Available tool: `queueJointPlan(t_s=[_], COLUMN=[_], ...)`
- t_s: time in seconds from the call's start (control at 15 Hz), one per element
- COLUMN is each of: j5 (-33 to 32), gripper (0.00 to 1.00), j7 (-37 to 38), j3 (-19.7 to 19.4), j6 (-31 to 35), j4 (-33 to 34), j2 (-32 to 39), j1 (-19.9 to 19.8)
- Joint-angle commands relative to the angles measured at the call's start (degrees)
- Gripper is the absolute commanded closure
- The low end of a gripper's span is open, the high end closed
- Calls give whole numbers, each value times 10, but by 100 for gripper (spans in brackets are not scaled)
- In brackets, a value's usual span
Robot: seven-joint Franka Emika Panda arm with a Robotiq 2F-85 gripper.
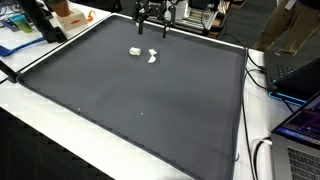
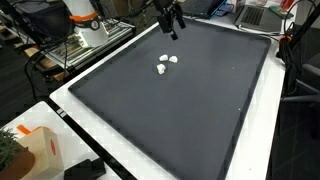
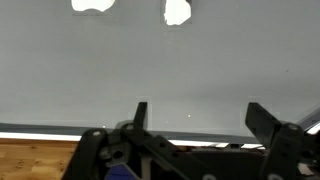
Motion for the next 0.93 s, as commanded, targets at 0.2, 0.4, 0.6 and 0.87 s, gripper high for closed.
queueJointPlan(t_s=[0.2,0.4,0.6,0.87], j5=[115,105,143,256], gripper=[0,0,0,0], j7=[-56,-41,-86,-198], j3=[-25,-7,-9,-26], j6=[-59,-122,-185,-283], j4=[-8,12,38,85], j2=[-38,-52,-50,-35], j1=[51,39,68,117])
